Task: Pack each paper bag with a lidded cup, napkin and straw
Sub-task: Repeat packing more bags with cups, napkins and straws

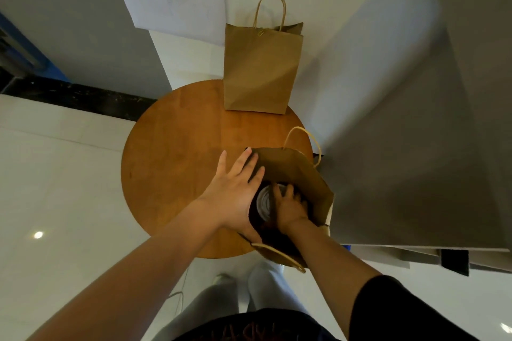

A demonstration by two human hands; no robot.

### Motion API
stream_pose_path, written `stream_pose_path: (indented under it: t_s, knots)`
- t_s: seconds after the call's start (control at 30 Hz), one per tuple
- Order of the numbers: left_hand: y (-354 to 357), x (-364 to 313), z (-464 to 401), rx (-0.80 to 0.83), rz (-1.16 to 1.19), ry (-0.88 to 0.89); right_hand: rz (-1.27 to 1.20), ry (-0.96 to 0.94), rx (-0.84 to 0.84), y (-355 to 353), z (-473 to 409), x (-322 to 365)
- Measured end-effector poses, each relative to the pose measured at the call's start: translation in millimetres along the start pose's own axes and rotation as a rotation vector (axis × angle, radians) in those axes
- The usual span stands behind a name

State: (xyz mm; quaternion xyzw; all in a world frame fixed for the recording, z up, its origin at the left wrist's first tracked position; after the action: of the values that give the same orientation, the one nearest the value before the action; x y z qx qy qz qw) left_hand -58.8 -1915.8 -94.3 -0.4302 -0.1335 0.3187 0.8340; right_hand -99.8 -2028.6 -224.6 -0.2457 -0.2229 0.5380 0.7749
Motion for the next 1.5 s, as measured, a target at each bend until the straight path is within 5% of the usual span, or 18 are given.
stream_pose_path:
  t_s: [0.27,0.57,1.07,1.5]
  knots:
    - [-24,-10,10,-0.018,0.074,-0.027,-0.006,-0.113,-0.244,-52,72,12]
    - [-123,-113,77,-0.421,0.099,0.124,-0.182,-0.113,-0.580,-116,240,-36]
    - [-203,-359,109,-0.551,0.109,0.294,-0.313,0.097,-0.735,-84,439,-258]
    - [-275,-472,25,-0.627,0.258,0.315,-0.415,0.091,-0.867,-117,458,-400]
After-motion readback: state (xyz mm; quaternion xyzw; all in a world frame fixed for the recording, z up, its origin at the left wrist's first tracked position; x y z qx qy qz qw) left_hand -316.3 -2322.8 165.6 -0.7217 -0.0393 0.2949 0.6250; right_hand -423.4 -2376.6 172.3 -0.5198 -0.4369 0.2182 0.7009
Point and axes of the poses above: each hand's wrist, its own z-axis away from the middle knuckle, its own y-axis out of the palm, x = y × z, the point moved 7 cm from there along -z, towards the middle knuckle, and after that the axes turned 7 degrees about x, right-handed, at the moved point
